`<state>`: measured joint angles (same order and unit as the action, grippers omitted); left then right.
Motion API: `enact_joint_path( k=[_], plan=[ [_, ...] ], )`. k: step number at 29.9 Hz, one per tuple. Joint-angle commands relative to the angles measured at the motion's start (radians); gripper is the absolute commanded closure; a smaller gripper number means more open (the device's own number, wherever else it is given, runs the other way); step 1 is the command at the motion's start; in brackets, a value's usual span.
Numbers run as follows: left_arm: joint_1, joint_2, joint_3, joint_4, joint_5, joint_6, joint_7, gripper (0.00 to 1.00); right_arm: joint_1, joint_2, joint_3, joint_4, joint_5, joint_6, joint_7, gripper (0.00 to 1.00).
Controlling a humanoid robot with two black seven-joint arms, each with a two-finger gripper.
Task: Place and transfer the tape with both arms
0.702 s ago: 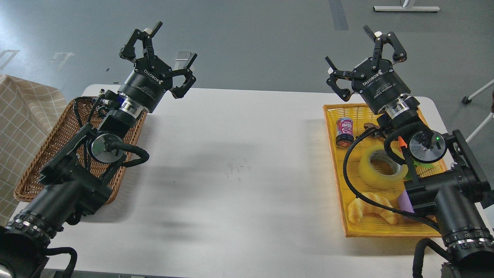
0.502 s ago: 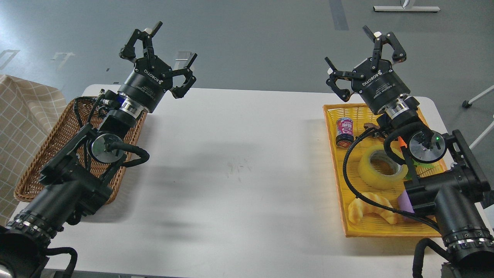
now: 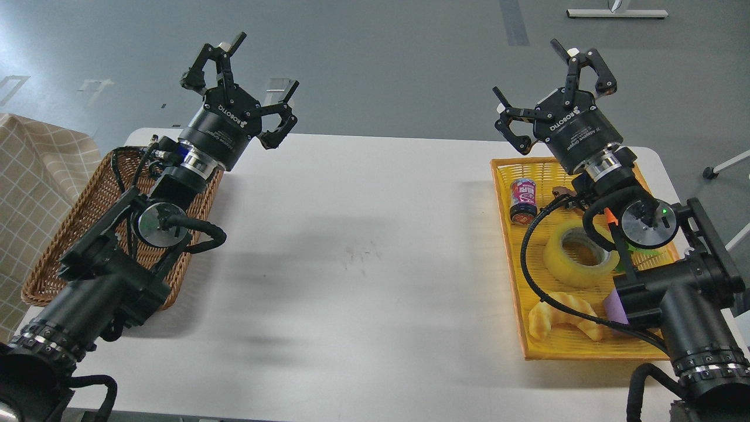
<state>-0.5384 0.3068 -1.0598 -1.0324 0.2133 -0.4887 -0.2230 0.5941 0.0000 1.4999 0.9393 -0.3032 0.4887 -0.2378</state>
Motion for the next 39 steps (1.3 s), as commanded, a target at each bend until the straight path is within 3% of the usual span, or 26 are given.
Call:
enact_joint_path(
  k=[1,39],
  plan=[
    [0.0,0.0,0.0,0.0,0.0,0.0,-0.001,0.02,-0.003,0.0,0.0,0.001,0.001,0.0,0.0,0.0],
    [0.0,-0.003,0.001,-0.003,0.0,0.0,-0.001,0.02,-0.011,0.0,-0.003,0.018,0.001,0.0,-0.001,0.0]
  ],
)
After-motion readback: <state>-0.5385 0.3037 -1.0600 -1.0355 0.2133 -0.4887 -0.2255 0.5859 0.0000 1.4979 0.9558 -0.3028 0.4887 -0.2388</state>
